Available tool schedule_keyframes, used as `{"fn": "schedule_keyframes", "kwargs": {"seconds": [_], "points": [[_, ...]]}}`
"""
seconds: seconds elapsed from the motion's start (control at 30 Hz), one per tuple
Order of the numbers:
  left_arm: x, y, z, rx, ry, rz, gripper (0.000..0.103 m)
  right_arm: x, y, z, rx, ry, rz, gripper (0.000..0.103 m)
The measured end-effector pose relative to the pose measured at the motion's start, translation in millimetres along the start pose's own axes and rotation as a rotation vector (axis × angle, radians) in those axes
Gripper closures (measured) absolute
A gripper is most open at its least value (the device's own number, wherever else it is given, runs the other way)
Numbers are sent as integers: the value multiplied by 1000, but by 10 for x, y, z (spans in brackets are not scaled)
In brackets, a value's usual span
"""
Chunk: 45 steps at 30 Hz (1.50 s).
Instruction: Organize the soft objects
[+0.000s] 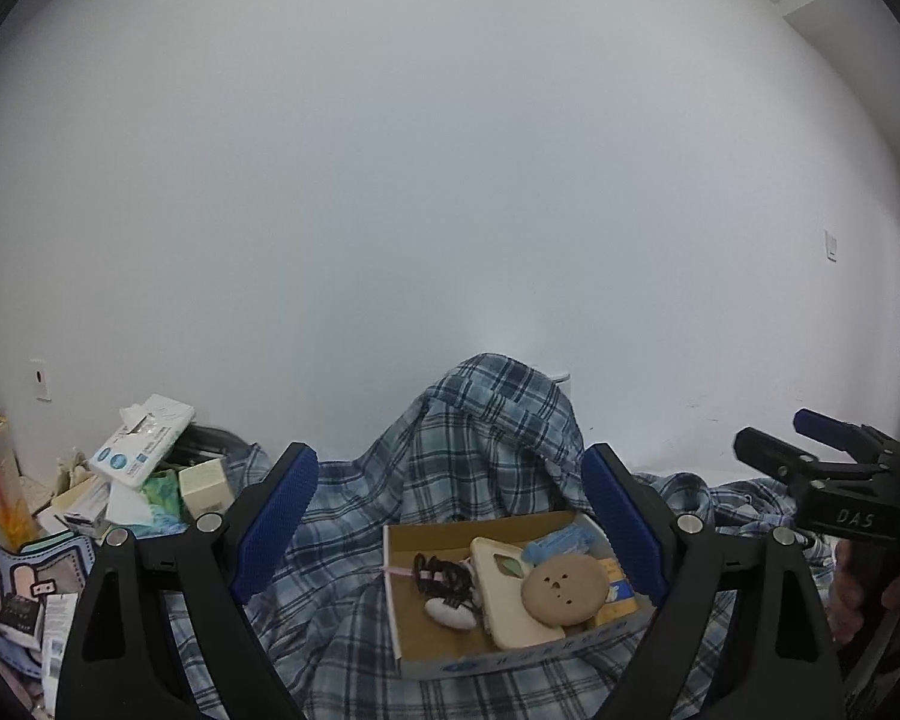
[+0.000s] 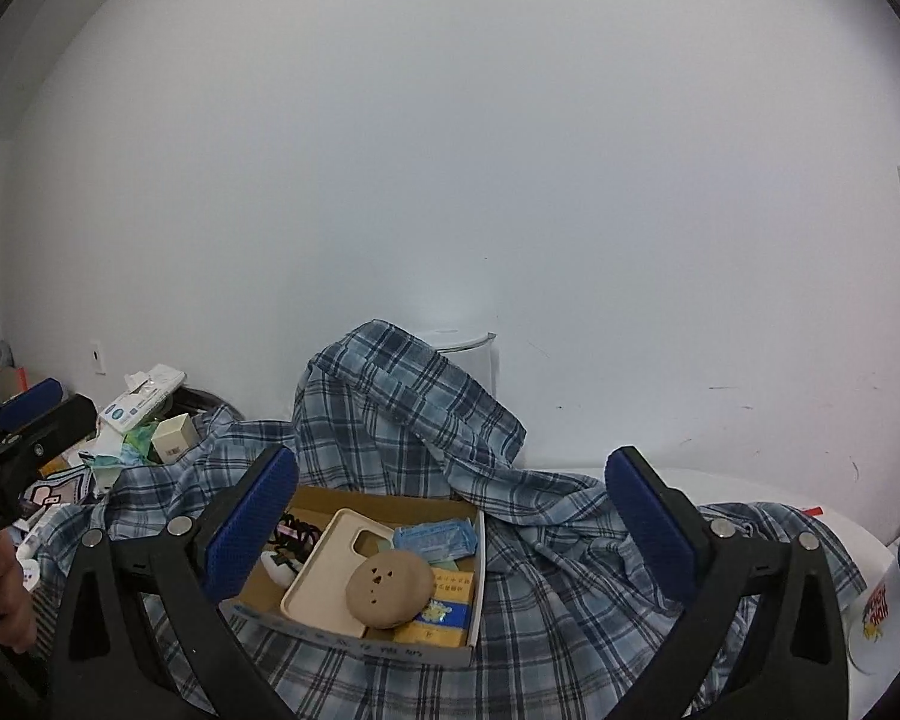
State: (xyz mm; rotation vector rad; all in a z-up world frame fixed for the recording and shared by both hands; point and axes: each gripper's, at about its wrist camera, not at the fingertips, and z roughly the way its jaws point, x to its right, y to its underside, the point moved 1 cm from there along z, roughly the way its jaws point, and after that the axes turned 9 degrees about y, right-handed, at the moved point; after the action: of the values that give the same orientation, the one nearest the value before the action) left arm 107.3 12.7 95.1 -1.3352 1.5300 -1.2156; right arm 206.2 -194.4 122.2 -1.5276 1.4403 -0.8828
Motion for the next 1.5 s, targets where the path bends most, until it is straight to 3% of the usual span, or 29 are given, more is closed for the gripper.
{"fn": "schedule_keyframes", "kwargs": {"seconds": [0.37,0.87,1.2,1.33,1.5], "points": [[-78,348,-110,-34,-2,-8,12,109,255,-230,38,-5,28,1],[-39,645,-45,-42,-8,-14,12,54,576,-258,103,17,-48,1],[-49,670,-42,-40,-19,-10,12,75,703,-105,39,18,-55,1],[-70,667,-31,-43,-27,-23,0,89,699,-133,48,29,-48,1],[-58,655,-52,-30,-27,-13,0,55,691,-173,61,32,-59,1]]}}
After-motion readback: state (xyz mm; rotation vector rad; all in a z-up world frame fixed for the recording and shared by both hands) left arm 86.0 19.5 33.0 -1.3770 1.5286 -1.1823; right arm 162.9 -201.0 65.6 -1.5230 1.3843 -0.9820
